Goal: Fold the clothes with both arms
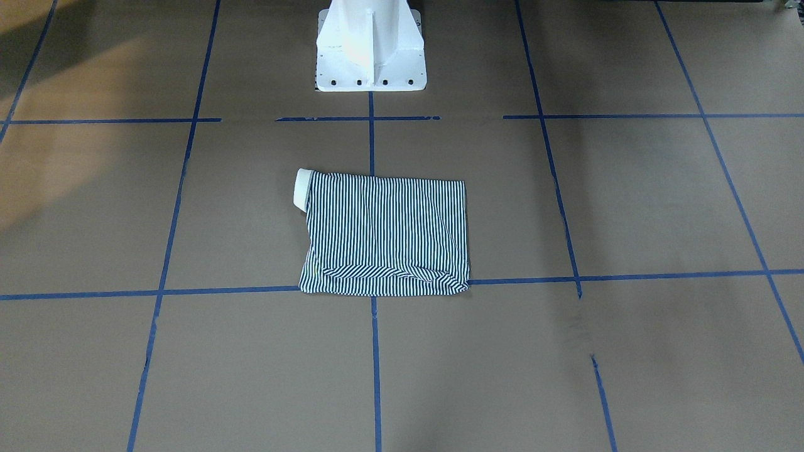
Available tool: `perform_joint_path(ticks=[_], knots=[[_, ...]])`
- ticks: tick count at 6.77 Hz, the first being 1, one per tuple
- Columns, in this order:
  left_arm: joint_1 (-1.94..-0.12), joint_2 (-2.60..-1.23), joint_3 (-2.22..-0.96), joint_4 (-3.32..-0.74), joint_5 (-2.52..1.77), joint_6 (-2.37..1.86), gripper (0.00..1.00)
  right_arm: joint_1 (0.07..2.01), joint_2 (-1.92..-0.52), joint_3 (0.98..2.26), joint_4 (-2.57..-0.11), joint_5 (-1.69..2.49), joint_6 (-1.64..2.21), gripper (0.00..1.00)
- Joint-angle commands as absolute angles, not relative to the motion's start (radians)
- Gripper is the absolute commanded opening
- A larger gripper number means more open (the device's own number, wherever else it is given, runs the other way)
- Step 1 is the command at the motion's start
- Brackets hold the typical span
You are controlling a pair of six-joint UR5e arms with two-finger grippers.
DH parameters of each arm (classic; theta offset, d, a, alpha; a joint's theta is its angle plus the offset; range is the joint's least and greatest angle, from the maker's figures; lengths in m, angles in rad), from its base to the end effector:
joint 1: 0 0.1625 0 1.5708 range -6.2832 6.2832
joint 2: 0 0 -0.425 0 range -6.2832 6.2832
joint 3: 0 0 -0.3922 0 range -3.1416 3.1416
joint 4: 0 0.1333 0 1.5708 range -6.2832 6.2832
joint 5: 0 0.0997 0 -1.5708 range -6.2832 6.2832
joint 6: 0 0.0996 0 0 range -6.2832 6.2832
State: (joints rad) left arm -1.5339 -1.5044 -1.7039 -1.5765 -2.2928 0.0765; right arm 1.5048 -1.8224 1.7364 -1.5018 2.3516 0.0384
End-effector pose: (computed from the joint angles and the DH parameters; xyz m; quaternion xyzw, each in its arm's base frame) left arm -0.0502 -0.4701 0.6278 0.0408 0.3522 0.0657 0.9327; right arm 0.0378 -0.3868 0.6802 -0.0277 -0.3796 -0.0095 0.9247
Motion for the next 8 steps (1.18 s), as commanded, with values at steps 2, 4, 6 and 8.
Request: perform_joint_path(ticks=[2,4,6,8], knots=[[-1.534,-1.502,-1.700,-1.566,-2.290,0.074,1.00,1.505,-1.822,1.736,-1.502,2.352,0.037,1.00],[-1.532,-1.488,-1.701,-1.568,-2.289,0.074,1.00,1.505,-1.824,1.735,-1.502,2.352,0.037,1.00],[-1.532,-1.485,-1.703,-1.566,-2.290,0.075,1.00,1.505,-1.827,1.735,-1.502,2.350,0.035,1.00],[-1.532,-1.485,-1.704,-1.566,-2.290,0.074,1.00,1.505,-1.827,1.736,-1.500,2.350,0.035,1.00]])
